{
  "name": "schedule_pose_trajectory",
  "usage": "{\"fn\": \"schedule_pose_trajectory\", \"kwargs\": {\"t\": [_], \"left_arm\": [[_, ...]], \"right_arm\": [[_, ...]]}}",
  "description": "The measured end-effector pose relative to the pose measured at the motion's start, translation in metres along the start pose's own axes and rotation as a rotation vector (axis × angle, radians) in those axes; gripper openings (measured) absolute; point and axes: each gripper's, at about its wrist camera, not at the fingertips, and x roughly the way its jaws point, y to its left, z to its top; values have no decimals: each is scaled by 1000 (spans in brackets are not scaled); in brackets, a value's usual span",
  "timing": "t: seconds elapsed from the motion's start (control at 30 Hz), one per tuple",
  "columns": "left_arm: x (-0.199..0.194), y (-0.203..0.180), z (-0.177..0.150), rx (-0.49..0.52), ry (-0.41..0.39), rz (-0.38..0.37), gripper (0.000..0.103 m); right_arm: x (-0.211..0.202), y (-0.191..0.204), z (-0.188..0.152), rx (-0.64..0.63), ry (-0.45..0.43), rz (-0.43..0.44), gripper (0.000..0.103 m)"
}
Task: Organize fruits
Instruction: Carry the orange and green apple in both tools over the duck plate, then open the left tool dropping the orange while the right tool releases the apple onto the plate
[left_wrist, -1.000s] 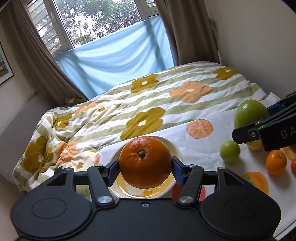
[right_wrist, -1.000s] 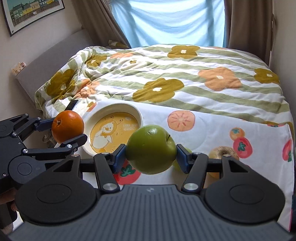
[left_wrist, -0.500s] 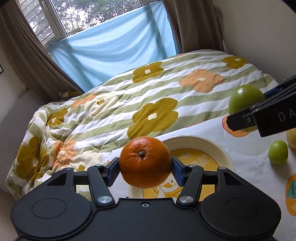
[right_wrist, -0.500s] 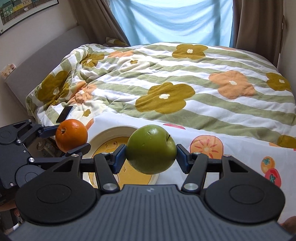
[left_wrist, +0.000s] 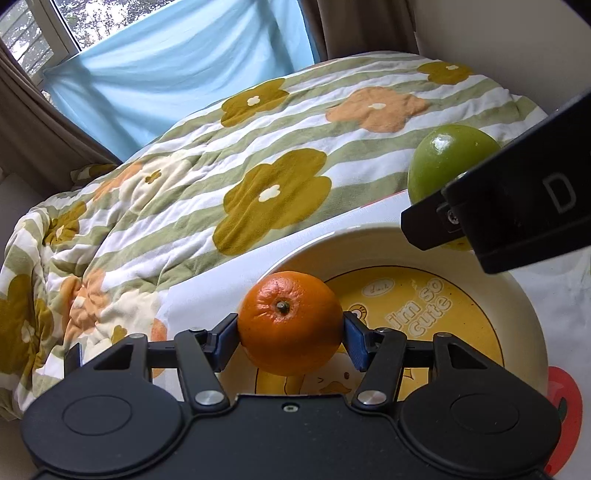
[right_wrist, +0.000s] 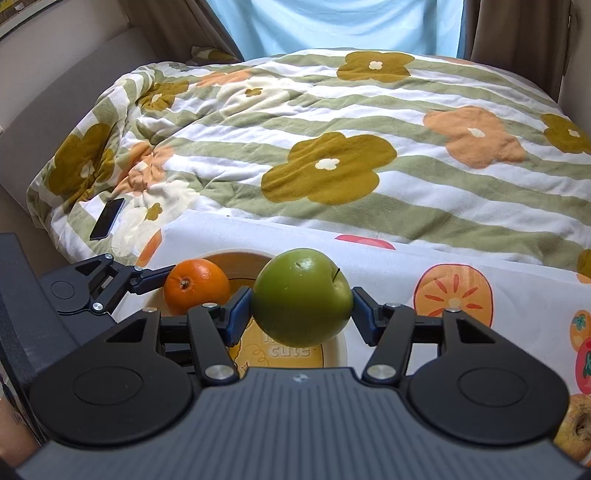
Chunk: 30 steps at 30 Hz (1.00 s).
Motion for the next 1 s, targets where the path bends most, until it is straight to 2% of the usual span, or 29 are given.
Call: {"fn": "schedule_pose_trajectory", "kwargs": {"t": [0.27,0.33,0.4,0.63,1.0], "left_arm": [[5,2,-1,8,-5,-63,66],[3,4,0,10,-11,-74,84],[-3,6,-1,11,-29,-78,92],[-12,3,-10,47,-11,-61,92],[-19,7,-30,2,37,-73,92]], "right_arm": [[13,-4,0,8,26,-3,73],[13,-3,0,6,30,-6,73],[15,-4,0,-2,34,-11,73],[21,2,-2,-69,54,-8,73],[41,33,-12,-274,65,35,73]]}}
